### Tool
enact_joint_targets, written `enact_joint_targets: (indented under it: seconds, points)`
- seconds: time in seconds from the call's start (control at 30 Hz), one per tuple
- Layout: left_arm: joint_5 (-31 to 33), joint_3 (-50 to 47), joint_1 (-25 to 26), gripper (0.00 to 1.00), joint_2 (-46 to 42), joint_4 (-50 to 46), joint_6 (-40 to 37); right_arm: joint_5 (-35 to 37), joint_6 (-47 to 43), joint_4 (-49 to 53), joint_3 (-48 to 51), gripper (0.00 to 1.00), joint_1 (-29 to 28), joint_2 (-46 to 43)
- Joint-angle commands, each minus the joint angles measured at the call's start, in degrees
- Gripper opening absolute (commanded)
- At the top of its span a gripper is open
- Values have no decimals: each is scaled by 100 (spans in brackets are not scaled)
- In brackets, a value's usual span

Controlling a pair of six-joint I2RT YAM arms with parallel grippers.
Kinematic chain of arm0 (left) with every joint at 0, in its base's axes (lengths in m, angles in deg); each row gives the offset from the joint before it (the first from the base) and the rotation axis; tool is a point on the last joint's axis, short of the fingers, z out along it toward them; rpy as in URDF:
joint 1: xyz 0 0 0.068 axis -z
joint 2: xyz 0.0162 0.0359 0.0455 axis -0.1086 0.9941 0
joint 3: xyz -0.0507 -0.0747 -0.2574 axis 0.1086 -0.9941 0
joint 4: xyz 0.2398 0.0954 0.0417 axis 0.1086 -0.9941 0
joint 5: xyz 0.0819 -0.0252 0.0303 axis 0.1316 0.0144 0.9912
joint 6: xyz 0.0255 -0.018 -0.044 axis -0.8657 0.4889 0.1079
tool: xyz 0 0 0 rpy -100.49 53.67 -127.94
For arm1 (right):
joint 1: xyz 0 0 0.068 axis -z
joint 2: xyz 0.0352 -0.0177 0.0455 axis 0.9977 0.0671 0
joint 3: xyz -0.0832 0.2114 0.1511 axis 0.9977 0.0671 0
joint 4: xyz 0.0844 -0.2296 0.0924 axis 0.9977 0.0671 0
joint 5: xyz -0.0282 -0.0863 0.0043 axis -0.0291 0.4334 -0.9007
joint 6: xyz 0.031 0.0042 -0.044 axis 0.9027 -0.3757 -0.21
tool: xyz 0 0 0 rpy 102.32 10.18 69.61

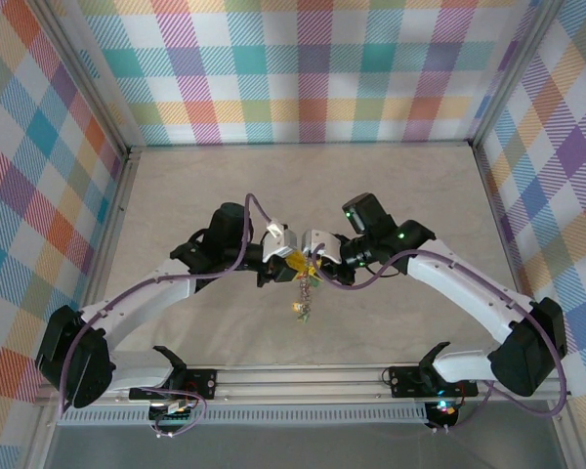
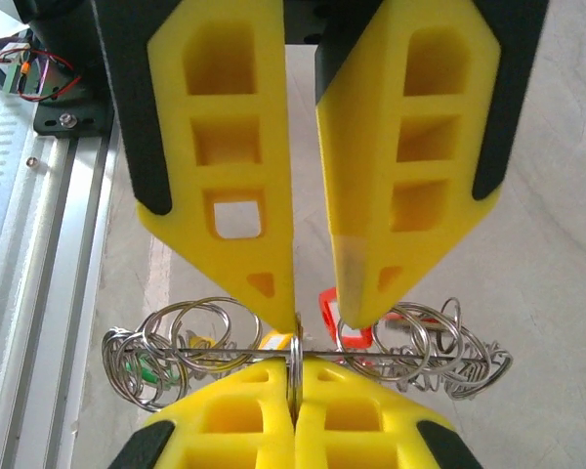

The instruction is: Put the keys on the keyring

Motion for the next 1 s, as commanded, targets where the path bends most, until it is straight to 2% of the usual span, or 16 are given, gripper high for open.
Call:
enact_joint_targets:
  seconds: [0.0,0.23,0.3,0.4,0.47,0.57,0.77,0.97]
  points:
    - [-164,169,103,21,45,112,22,-187,-105,-47,-211,0,-73,15]
    - [-138,171,245,18,203,197,33,-234,-29,-193,-175,0,-90,-20]
    - [-133,171,259,14,224,234,32,-240,-16,-212,-162,0,-88,-28]
    - [-186,168,259,0,197,305,11,-212,-27,-234,-115,0,-84,-57]
    - [-253,140,260,0,151,343,-46,-120,-16,-298,-1,10,-86,-128]
    - [-278,75,260,0,57,445,-28,-84,35,-444,228,19,-22,-309]
    - [-414,-73,233,0,-58,729,98,-132,321,-705,661,22,144,-748]
    - [-441,-294,224,0,-109,1363,368,-279,419,-682,763,20,174,-861]
